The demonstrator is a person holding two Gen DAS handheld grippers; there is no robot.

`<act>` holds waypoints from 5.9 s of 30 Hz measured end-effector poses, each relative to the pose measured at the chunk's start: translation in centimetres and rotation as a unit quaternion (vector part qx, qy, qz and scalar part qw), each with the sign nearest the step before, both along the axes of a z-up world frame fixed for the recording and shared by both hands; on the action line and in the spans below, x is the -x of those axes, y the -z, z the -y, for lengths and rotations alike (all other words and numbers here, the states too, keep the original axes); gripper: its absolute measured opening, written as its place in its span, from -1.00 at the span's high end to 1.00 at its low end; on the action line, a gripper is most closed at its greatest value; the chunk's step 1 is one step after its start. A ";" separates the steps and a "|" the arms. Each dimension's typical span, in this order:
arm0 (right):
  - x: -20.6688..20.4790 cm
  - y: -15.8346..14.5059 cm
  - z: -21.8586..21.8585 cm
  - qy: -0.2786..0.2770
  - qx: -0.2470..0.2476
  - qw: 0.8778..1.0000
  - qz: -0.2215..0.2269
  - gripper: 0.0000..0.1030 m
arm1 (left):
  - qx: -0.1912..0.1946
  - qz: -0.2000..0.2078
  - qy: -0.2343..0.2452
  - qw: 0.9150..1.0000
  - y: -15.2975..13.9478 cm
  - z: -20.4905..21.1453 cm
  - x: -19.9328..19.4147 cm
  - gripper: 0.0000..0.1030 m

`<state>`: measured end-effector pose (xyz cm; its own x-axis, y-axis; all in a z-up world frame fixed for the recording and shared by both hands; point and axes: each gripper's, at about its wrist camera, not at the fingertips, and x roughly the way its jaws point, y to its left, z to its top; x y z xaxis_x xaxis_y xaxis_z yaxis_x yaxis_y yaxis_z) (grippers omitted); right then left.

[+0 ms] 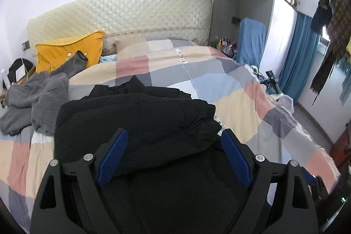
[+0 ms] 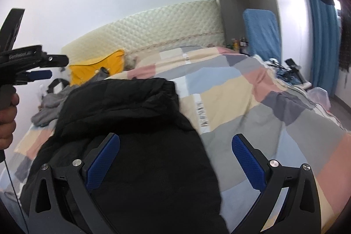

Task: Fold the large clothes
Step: 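Open the left gripper and withdraw it from the folded sleeve, then grasp the side edge of the black jacket with both grippers, then fold the jacket side over its body with both grippers, then open both grippers and lift them off the folded jacket, then move both grippers to the jacket hem and grasp it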

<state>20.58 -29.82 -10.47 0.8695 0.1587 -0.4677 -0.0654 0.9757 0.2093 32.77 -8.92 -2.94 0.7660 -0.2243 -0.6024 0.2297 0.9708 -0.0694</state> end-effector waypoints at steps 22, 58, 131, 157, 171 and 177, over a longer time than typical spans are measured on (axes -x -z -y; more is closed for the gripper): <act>-2.1 1.0 -6.3 -0.069 0.040 0.997 -0.015 -1.00 | -0.025 -0.041 -0.111 0.993 10.8 -17.0 0.7 -0.69; -22.2 4.2 -6.7 -0.117 -0.050 0.988 -0.091 0.31 | -0.015 -0.151 -0.269 0.951 19.2 -26.5 -7.6 -0.79; -1.1 -21.3 -12.3 -0.106 0.003 0.993 0.055 -0.44 | 0.046 0.000 -0.232 0.972 -6.5 -26.6 12.6 -0.80; 11.0 -25.3 1.7 -0.101 -0.006 0.994 -0.031 -0.44 | 0.170 -0.072 -0.188 0.965 -5.9 -36.7 26.2 -0.80; 6.2 -3.5 6.1 -0.107 -0.144 0.956 -0.232 -0.49 | 0.264 -0.182 -0.127 0.939 9.2 -33.5 20.7 -0.80; 4.6 3.8 6.3 -0.107 -0.158 0.939 -0.286 -0.65 | 0.295 -0.225 -0.117 0.921 15.7 -31.7 18.5 -0.80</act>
<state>15.96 -36.11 -14.27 0.4219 0.5111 -0.7489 -0.0415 0.8360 0.5472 14.28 22.82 -18.62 0.5383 -0.4744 -0.6966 -0.1619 0.7529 -0.6379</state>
